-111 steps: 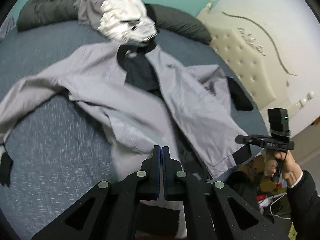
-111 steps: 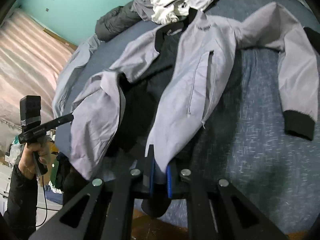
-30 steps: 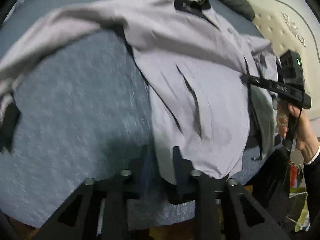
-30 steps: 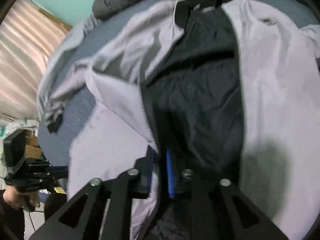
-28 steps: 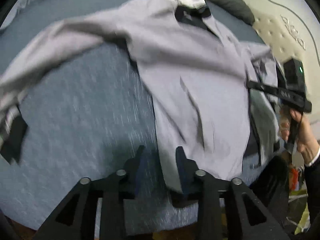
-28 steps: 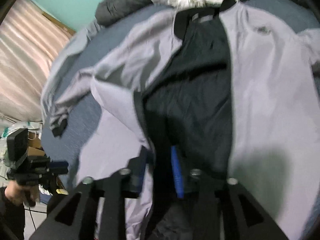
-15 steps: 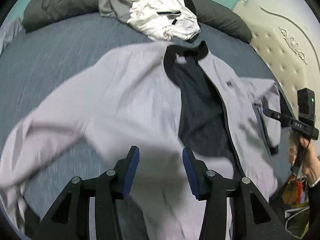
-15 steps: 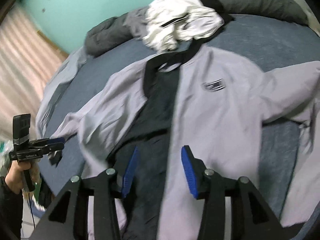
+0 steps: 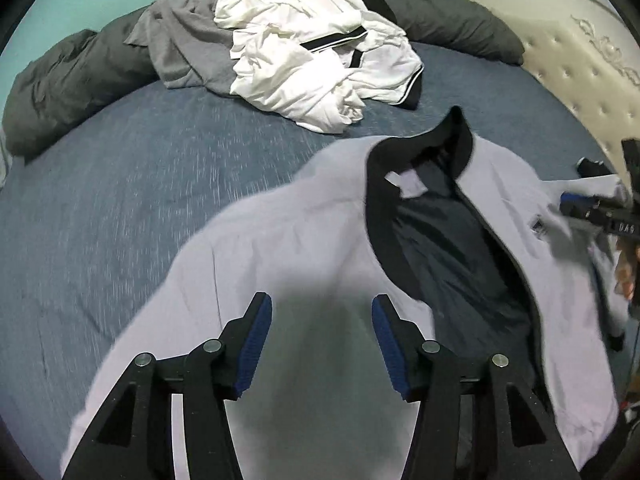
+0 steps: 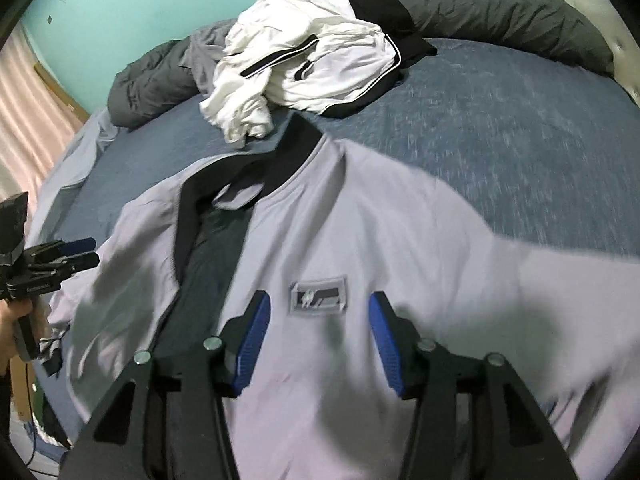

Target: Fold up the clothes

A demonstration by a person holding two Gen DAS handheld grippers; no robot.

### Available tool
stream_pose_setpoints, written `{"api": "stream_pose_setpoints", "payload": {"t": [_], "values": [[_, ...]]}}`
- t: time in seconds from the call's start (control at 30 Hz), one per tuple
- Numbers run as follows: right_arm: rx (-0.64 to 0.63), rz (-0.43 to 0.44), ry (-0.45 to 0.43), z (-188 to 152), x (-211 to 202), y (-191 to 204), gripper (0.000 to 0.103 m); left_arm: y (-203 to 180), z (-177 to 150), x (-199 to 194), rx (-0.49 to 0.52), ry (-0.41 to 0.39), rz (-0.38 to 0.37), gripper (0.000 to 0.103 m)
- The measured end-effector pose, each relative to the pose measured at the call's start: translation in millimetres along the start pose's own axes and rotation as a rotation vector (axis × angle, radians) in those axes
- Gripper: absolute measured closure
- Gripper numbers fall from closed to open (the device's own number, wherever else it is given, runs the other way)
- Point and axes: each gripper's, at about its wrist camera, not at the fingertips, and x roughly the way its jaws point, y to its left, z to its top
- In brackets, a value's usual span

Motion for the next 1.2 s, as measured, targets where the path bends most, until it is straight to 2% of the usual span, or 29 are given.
{"api": "stream_pose_setpoints", "payload": {"t": [0.3,0.53,0.67,0.73,0.83,0.9,0.97,1.03,1.13,1.17,1.2], "values": [[-0.065,-0.117,0.008,46.7,44.1,-23.5,0.051,14.1,25.1,38.4,0.104,0.020,0.078,0.043],[-0.127,-0.162,0.048,67.3,73.2,-28.5,0.051,12.5,32.6,64.2,0.170,0.021,0.115,0.042],[-0.146,-0.162,0.078,71.3,87.9,-30.8,0.051,7.4,33.8,75.2,0.187,0.031,0.082,0.042],[-0.152,-0.152,0.090,70.3,93.8,-31.6,0.051,3.3,34.0,75.0,0.196,0.015,0.070,0.042],[-0.165,-0.145,0.098,66.2,100.5,-31.5,0.051,-2.4,35.2,65.1,0.173,-0.022,0.006,0.042],[-0.154,-0.135,0.089,65.0,100.4,-33.1,0.051,-11.1,34.5,59.2,0.189,-0.047,-0.020,0.039],[-0.149,-0.123,0.074,64.3,98.9,-34.3,0.051,-21.1,33.3,64.6,0.223,-0.030,-0.017,0.037],[-0.144,-0.119,0.070,64.6,99.9,-34.7,0.051,-30.0,32.3,73.9,0.267,-0.017,0.028,0.037],[-0.141,-0.120,0.067,64.8,101.3,-32.4,0.051,-29.8,34.0,84.2,0.247,-0.012,0.028,0.037],[-0.145,-0.118,0.066,65.0,101.2,-31.0,0.051,-27.9,34.9,85.3,0.243,-0.014,0.031,0.039],[-0.152,-0.116,0.064,65.1,101.3,-29.6,0.052,-26.9,35.9,87.0,0.240,-0.016,0.036,0.053]]}}
